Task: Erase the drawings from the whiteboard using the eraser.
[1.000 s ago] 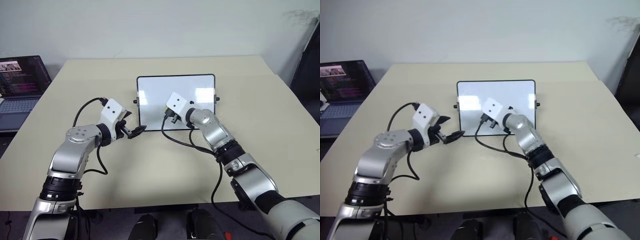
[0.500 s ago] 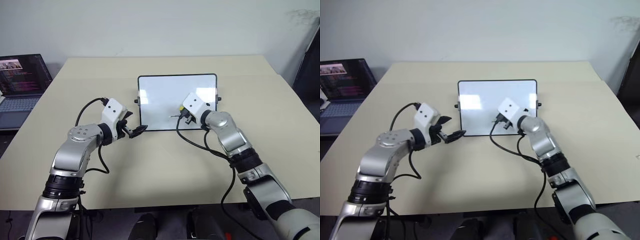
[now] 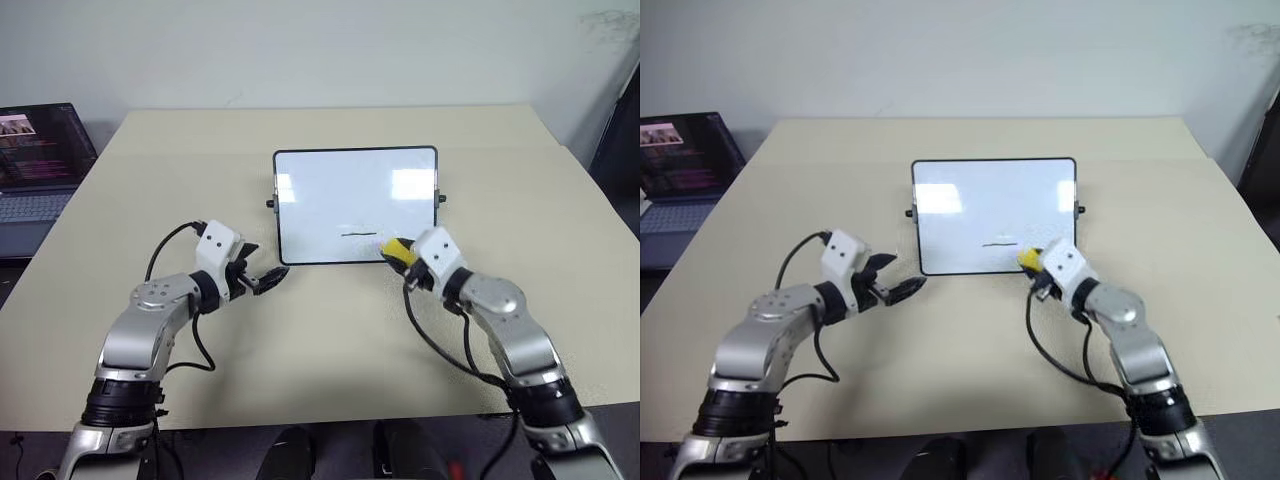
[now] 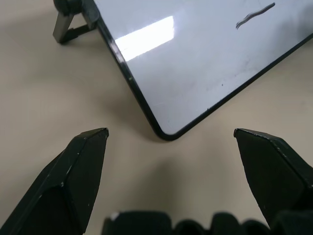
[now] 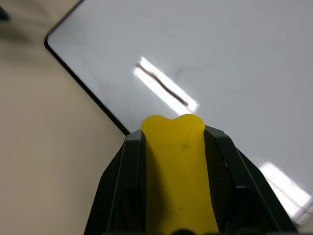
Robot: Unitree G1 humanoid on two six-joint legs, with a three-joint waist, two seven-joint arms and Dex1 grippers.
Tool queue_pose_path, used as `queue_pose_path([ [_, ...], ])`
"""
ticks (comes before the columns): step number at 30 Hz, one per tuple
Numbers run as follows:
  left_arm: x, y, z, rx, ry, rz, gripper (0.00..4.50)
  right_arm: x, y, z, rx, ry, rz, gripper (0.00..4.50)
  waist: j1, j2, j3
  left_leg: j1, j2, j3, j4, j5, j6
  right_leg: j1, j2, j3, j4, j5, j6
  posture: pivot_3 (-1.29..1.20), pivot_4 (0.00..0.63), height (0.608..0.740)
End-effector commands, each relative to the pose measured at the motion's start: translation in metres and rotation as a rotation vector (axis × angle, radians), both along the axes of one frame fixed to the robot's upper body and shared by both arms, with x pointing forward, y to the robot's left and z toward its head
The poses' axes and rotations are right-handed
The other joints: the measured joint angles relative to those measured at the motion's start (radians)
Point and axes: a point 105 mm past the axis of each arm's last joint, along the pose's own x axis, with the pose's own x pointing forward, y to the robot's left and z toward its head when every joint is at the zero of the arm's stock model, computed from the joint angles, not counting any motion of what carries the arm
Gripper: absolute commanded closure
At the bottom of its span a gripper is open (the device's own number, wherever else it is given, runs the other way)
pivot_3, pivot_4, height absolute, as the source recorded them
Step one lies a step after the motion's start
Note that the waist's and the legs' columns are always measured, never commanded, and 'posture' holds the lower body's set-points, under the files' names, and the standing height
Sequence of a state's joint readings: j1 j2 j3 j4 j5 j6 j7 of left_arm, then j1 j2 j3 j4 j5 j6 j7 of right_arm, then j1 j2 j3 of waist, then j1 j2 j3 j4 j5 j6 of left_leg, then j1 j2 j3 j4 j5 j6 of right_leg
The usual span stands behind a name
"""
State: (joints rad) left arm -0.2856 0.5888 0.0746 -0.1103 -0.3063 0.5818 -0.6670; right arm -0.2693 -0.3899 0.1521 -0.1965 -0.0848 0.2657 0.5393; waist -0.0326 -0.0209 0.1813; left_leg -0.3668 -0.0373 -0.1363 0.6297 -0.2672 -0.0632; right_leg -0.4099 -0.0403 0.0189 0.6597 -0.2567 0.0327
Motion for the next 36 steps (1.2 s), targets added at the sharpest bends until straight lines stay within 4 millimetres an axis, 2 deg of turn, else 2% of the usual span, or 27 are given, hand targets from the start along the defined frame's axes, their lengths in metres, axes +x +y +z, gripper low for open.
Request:
queue_pose_path([
  [1,-0.001,-0.002,0.021,0.003,-0.087,-0.012,0.0,-0.007,0.007,0.018,0.0,-0.14,0.004,3.24,0.0,0.0,0.0,0.0,0.0,0.0,0.0,0.0,0.0,0.0,0.001,0.0,0.0,0.0,0.0,0.0,0.15,0.74],
  [8,-0.002,-0.008,0.021,0.008,-0.096,-0.037,0.0,-0.012,0.022,0.012,-0.032,-0.212,0.031,3.24,0.0,0.0,0.0,0.002,-0.001,0.001,0.001,0.0,0.0,0.002,0.001,0.0,0.001,0.0,0.0,0.0,0.15,0.74],
  [14,0.002,-0.009,0.022,0.02,-0.108,-0.044,0.0,0.019,0.04,0.027,0.018,-0.302,0.009,3.24,0.0,0.0,0.0,0.002,-0.001,0.001,0.001,0.001,-0.001,0.002,0.002,0.0,0.001,0.0,0.0,0.0,0.15,0.74],
  [16,0.002,-0.012,0.022,0.024,-0.113,-0.055,0.0,0.034,0.041,0.033,0.038,-0.329,-0.014,3.24,0.0,0.0,0.0,0.002,-0.001,0.001,0.001,0.001,-0.001,0.002,0.002,0.0,0.001,0.0,-0.001,0.0,0.15,0.74],
  [20,0.003,-0.019,0.022,0.033,-0.119,-0.084,0.0,0.057,0.037,0.027,0.075,-0.319,-0.059,3.24,0.0,-0.001,0.0,0.002,-0.001,0.001,0.001,0.002,-0.003,0.002,0.002,0.0,0.002,0.0,-0.001,0.0,0.15,0.74],
  [29,0.005,-0.022,0.026,0.053,-0.12,-0.126,0.0,0.089,0.039,0.055,0.192,-0.393,-0.132,3.25,-0.006,-0.001,0.0,0.002,-0.001,0.002,0.0,0.002,-0.003,0.001,0.003,0.001,0.002,0.0,-0.001,0.0,0.15,0.74],
  [32,0.007,-0.021,0.027,0.061,-0.124,-0.129,0.0,0.09,0.057,0.042,0.175,-0.353,-0.093,3.25,-0.01,-0.001,0.0,0.002,-0.002,0.002,0.0,0.002,-0.003,0.001,0.003,0.001,0.003,0.0,-0.001,0.0,0.15,0.74],
  [36,0.008,-0.019,0.028,0.065,-0.128,-0.128,0.0,0.082,0.086,0.015,0.128,-0.275,-0.001,3.25,-0.022,-0.001,0.0,0.003,-0.001,0.003,0.0,0.002,-0.003,0.001,0.003,0.002,0.003,0.0,-0.001,0.0,0.15,0.74],
])
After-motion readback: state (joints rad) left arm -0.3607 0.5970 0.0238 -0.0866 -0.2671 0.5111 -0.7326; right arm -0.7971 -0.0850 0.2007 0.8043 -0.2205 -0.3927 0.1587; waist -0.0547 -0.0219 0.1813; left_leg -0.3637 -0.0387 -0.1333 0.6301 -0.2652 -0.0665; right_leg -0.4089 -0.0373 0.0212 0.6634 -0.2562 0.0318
